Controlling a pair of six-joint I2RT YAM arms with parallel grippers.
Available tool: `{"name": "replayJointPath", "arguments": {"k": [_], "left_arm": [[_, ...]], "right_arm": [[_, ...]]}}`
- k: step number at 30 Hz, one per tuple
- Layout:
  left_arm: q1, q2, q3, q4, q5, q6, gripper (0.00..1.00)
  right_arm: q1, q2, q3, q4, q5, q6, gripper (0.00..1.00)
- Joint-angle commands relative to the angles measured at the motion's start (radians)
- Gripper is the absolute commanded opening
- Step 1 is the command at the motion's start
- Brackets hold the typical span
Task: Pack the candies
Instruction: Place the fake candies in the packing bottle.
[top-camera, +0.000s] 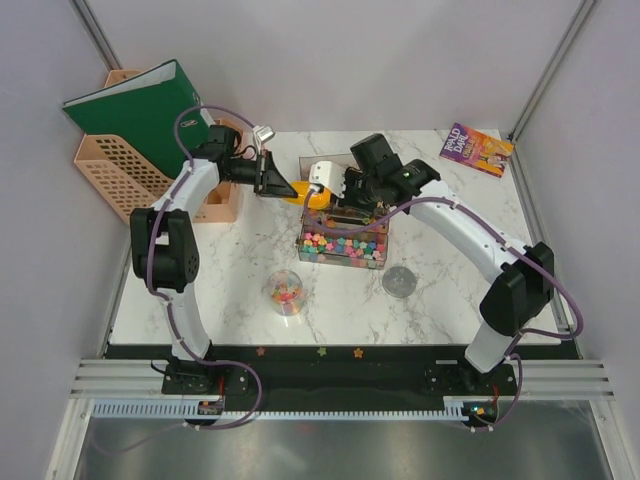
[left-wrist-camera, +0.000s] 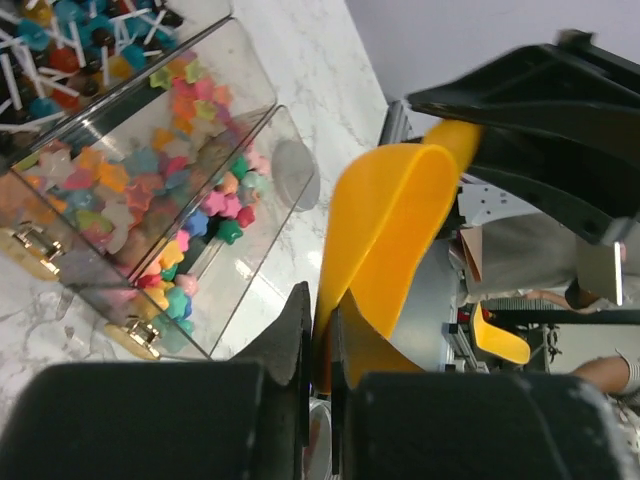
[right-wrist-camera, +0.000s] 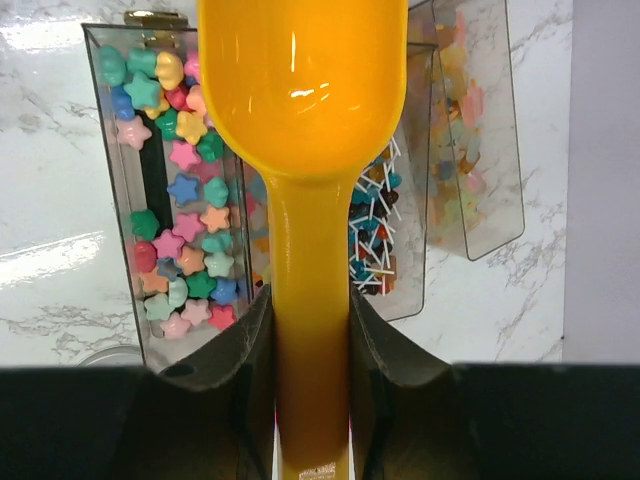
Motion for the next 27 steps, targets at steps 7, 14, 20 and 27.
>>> {"name": "replayJointPath", "arguments": {"k": [7, 14, 20, 27], "left_arm": [[0.003, 0.052, -0.022, 0.013, 0.323, 0.09, 0.02], [0.003, 0.084, -0.037, 0.015, 0.391, 0.096, 0.02], [0.003, 0.077, -0.05, 0.015, 0.393, 0.091, 0.02], [0.003, 0.069, -0.053, 0.015, 0.385, 0.09, 0.02]], "right_arm": [[-0.085, -0.06, -0.065, 0.151, -0.22, 0.166, 0.49], [-0.203, -0.166, -0.143, 0.19, -0.558, 0.19, 0.51], [-0.225, -0.143, -0.111, 0.126, -0.631, 0.167, 0.49], [-0.225, -0.125, -0.091, 0.067, -0.637, 0.124, 0.48]]}}
